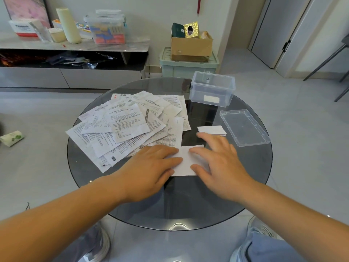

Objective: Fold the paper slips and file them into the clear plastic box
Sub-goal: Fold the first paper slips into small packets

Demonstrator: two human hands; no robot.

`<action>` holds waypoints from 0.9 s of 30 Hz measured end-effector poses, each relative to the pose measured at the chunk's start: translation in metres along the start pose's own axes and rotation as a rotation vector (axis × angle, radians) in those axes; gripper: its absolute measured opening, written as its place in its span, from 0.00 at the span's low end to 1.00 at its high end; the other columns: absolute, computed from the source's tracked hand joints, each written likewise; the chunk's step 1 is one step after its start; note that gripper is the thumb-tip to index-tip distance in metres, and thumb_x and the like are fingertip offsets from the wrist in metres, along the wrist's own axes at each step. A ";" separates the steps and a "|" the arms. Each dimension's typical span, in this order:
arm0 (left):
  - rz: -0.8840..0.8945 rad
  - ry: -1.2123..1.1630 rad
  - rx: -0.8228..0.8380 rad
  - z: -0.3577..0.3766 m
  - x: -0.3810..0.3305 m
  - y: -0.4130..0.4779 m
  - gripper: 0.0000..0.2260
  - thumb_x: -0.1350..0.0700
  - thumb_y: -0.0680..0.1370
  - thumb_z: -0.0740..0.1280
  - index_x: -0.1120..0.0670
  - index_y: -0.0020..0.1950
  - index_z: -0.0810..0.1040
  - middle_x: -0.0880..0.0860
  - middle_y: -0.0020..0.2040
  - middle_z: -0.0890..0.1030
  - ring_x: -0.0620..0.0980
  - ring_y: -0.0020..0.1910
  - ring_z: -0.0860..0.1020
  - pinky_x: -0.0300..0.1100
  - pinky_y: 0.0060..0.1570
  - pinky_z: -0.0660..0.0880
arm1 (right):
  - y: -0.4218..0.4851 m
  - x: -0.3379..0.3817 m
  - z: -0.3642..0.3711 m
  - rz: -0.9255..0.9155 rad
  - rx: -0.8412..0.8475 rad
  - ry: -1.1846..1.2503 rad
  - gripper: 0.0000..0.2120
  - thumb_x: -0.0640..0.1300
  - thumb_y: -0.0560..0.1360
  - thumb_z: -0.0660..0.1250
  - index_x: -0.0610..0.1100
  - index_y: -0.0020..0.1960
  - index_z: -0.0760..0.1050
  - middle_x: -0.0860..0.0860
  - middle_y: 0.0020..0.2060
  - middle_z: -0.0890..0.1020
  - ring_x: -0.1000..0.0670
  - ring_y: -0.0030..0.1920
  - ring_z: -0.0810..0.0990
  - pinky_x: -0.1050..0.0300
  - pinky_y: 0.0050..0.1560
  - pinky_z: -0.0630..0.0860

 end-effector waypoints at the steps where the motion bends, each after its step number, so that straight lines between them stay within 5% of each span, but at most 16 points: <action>1: -0.005 -0.016 -0.006 0.000 -0.002 0.000 0.21 0.44 0.82 0.53 0.47 0.70 0.75 0.51 0.71 0.74 0.54 0.69 0.72 0.53 0.64 0.72 | -0.002 0.004 0.002 -0.076 0.010 -0.010 0.21 0.58 0.80 0.57 0.53 0.69 0.74 0.53 0.75 0.65 0.48 0.75 0.59 0.47 0.72 0.58; 5: -0.022 -0.041 -0.020 -0.001 -0.003 -0.002 0.21 0.43 0.81 0.53 0.46 0.70 0.76 0.50 0.71 0.74 0.53 0.69 0.72 0.53 0.65 0.72 | -0.010 0.010 0.013 -0.150 0.186 -0.032 0.34 0.62 0.79 0.40 0.50 0.79 0.60 0.54 0.80 0.59 0.52 0.80 0.51 0.55 0.78 0.45; 10: -0.015 -0.023 0.028 -0.002 -0.002 -0.006 0.25 0.41 0.81 0.48 0.44 0.73 0.73 0.49 0.75 0.70 0.53 0.73 0.69 0.51 0.69 0.68 | -0.020 -0.010 0.000 -0.167 0.272 -0.116 0.34 0.62 0.79 0.32 0.55 0.82 0.49 0.61 0.80 0.45 0.59 0.79 0.37 0.62 0.74 0.32; 13: -0.010 -0.029 0.035 -0.003 -0.002 -0.007 0.26 0.40 0.81 0.46 0.43 0.75 0.71 0.48 0.77 0.67 0.52 0.75 0.66 0.49 0.71 0.64 | -0.025 -0.022 -0.009 -0.168 0.294 -0.117 0.36 0.64 0.76 0.29 0.58 0.81 0.49 0.65 0.78 0.45 0.62 0.78 0.38 0.66 0.73 0.33; 16: -0.037 -0.080 0.053 -0.004 -0.003 -0.006 0.24 0.40 0.81 0.50 0.41 0.75 0.70 0.45 0.78 0.65 0.47 0.76 0.62 0.47 0.74 0.60 | -0.019 -0.023 -0.011 -0.143 0.241 -0.013 0.35 0.67 0.77 0.37 0.59 0.76 0.66 0.64 0.77 0.59 0.61 0.79 0.52 0.58 0.77 0.51; 18: -0.077 -0.153 0.035 -0.009 -0.005 -0.001 0.23 0.38 0.78 0.57 0.41 0.71 0.74 0.45 0.75 0.68 0.46 0.74 0.64 0.47 0.73 0.61 | -0.008 -0.021 -0.013 -0.085 0.144 0.098 0.26 0.66 0.77 0.51 0.56 0.61 0.80 0.62 0.69 0.74 0.57 0.72 0.67 0.48 0.72 0.66; 21: -0.133 -0.221 -0.019 -0.017 -0.007 0.012 0.28 0.34 0.72 0.63 0.43 0.70 0.74 0.46 0.71 0.71 0.47 0.69 0.67 0.43 0.69 0.63 | 0.016 -0.016 -0.017 0.003 0.064 0.215 0.12 0.59 0.76 0.67 0.54 0.54 0.80 0.59 0.58 0.78 0.55 0.61 0.73 0.53 0.64 0.70; 27: -0.250 -0.214 0.060 -0.021 -0.007 0.033 0.39 0.30 0.65 0.69 0.44 0.72 0.66 0.45 0.66 0.72 0.49 0.64 0.69 0.48 0.64 0.68 | 0.044 -0.011 -0.017 0.045 0.158 0.256 0.19 0.57 0.71 0.74 0.55 0.60 0.77 0.58 0.54 0.78 0.55 0.58 0.72 0.57 0.57 0.69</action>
Point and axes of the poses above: each hand's wrist, its own y-axis towards the middle knuckle, its own z-axis out of the palm, x = y × z, the point moved 1 cm from there along y, towards the middle knuckle
